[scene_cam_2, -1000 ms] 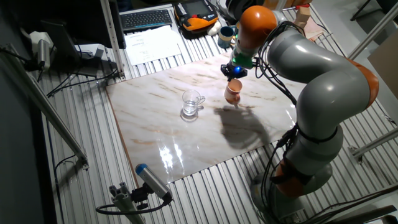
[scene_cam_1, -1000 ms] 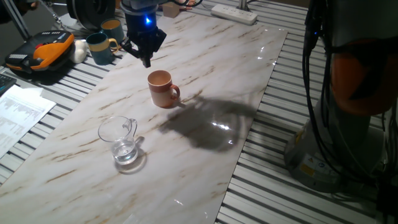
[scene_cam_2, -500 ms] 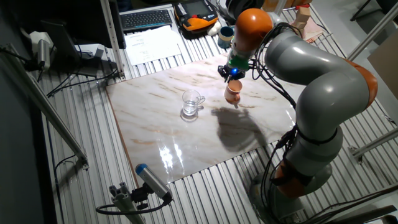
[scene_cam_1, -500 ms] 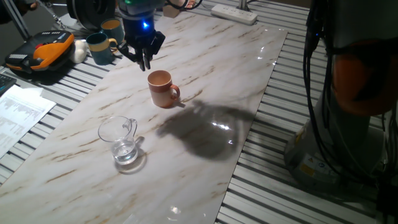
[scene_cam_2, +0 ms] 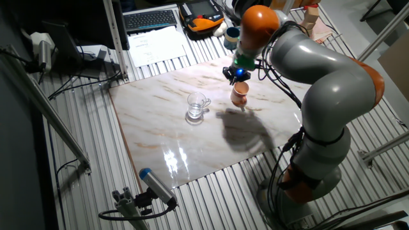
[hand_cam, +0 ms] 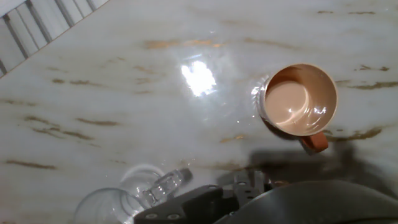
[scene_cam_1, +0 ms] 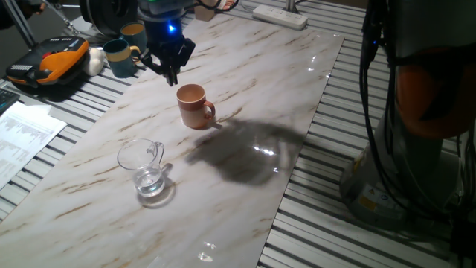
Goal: Pour the water from one cup into another empty cup
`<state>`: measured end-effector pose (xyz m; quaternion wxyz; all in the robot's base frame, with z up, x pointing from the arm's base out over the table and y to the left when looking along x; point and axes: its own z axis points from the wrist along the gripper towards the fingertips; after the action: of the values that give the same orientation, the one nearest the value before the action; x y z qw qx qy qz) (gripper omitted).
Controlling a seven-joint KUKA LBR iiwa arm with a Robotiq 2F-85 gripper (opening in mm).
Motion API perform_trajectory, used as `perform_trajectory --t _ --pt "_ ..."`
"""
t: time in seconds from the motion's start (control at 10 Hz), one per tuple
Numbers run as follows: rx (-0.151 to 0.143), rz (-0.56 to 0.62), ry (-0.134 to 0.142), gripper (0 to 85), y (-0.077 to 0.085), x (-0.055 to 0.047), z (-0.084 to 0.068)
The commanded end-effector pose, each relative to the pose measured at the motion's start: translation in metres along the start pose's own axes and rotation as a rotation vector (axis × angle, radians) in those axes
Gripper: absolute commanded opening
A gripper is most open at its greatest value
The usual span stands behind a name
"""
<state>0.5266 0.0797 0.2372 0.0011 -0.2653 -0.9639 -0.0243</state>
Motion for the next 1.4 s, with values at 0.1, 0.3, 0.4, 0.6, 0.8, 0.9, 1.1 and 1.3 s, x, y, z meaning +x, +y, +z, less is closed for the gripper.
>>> perform_trajectory --t 0.1,0.3,0.4,0.6,0.8,0.9,1.1,1.3 --pt "0.058 0.091 -0.013 0.0 0.002 0.004 0.003" --pt "0.055 0.105 -0.010 0.0 0.004 0.009 0.004" --pt "0.035 0.107 0.006 0.0 0.005 0.010 0.005" --pt "0.021 0.161 0.010 0.0 0.007 0.013 0.007" --pt "0.026 0.216 0.008 0.0 0.009 0.018 0.011" --pt "0.023 0.228 0.007 0.0 0.010 0.019 0.014" --pt "-0.102 0.273 0.073 0.0 0.012 0.022 0.020" --pt "-0.087 0.287 0.059 0.0 0.015 0.024 0.024"
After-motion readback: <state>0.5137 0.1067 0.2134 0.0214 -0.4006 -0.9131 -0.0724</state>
